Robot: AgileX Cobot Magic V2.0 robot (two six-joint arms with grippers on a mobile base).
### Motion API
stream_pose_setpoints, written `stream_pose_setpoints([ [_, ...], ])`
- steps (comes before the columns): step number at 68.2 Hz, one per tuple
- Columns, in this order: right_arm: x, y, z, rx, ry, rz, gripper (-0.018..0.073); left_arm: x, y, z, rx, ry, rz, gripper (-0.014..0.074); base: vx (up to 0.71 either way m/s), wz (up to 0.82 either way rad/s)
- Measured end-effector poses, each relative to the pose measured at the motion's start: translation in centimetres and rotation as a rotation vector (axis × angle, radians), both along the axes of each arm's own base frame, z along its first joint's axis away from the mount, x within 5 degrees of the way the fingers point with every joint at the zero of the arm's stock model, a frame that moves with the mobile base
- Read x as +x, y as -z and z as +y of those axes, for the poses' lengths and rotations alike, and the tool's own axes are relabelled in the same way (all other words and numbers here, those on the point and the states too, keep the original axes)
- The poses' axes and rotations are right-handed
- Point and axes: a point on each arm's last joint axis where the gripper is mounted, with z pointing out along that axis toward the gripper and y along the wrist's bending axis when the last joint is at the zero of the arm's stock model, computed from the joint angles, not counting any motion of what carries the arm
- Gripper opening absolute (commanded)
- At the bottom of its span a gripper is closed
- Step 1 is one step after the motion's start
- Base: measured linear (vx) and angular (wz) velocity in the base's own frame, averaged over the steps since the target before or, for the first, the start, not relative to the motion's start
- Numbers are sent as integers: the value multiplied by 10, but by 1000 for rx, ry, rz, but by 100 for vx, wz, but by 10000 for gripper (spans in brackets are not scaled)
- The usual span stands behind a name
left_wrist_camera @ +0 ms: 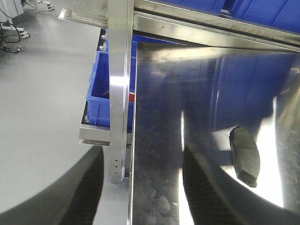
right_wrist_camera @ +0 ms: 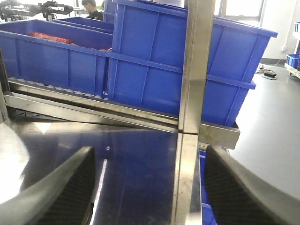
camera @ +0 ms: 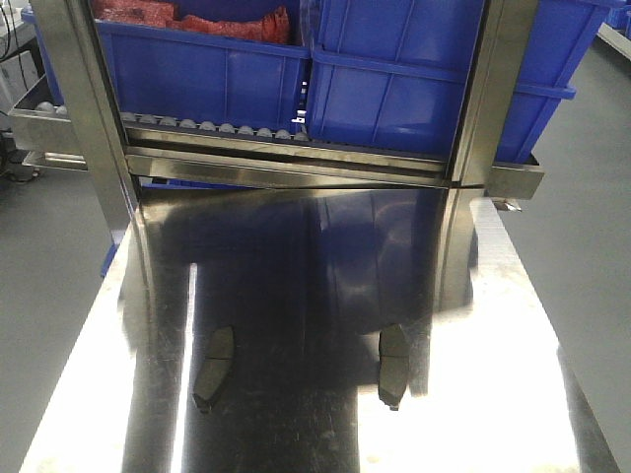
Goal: Move and align brake pads A on conveyor
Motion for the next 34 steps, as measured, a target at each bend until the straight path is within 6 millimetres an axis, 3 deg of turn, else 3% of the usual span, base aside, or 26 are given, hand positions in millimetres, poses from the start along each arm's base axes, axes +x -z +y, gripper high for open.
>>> stream_pose_setpoints([
  [34, 0, 0, 0, 0, 0, 0, 484, 0, 0, 0, 0, 0, 0, 377, 0, 0],
])
